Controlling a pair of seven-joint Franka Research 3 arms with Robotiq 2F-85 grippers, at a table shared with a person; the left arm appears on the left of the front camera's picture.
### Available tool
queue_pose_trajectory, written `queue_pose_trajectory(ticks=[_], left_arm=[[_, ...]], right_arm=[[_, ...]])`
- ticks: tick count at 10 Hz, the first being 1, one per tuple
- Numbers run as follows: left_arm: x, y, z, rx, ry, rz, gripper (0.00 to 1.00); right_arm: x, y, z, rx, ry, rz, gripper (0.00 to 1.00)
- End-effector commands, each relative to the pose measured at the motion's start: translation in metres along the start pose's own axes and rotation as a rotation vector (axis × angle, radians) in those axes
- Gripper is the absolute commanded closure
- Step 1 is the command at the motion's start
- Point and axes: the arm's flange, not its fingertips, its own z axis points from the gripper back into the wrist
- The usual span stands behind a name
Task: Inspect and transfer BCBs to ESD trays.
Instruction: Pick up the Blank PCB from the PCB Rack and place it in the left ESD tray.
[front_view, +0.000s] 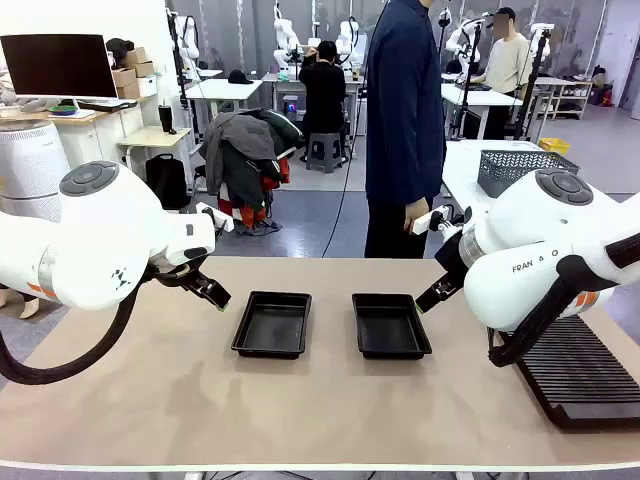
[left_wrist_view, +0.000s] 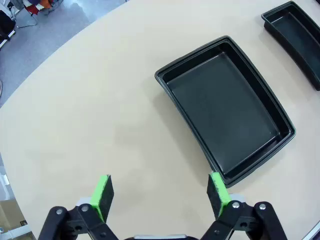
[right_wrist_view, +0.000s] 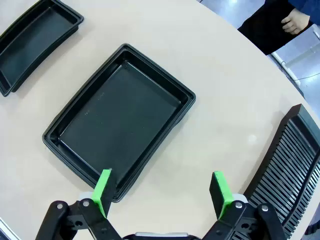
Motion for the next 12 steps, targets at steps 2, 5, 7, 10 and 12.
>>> queue_pose_trajectory(ticks=[2,5,7,10,12], left_arm=[[0.000,0.000,0.000,0.000,0.000,0.000,0.00],[0.000,0.000,0.000,0.000,0.000,0.000,0.00],[0.000,0.000,0.000,0.000,0.000,0.000,0.00],[0.000,0.000,0.000,0.000,0.000,0.000,0.00],[0.011,0.009,0.020,0.016,0.014,0.049,0.00]], right_arm=[[0.000,0.000,0.000,0.000,0.000,0.000,0.00],[0.000,0.000,0.000,0.000,0.000,0.000,0.00],[0.000,0.000,0.000,0.000,0.000,0.000,0.00],[0.000,0.000,0.000,0.000,0.000,0.000,0.00],[0.005,-0.013,0.028,0.035,-0.003,-0.074,0.00]])
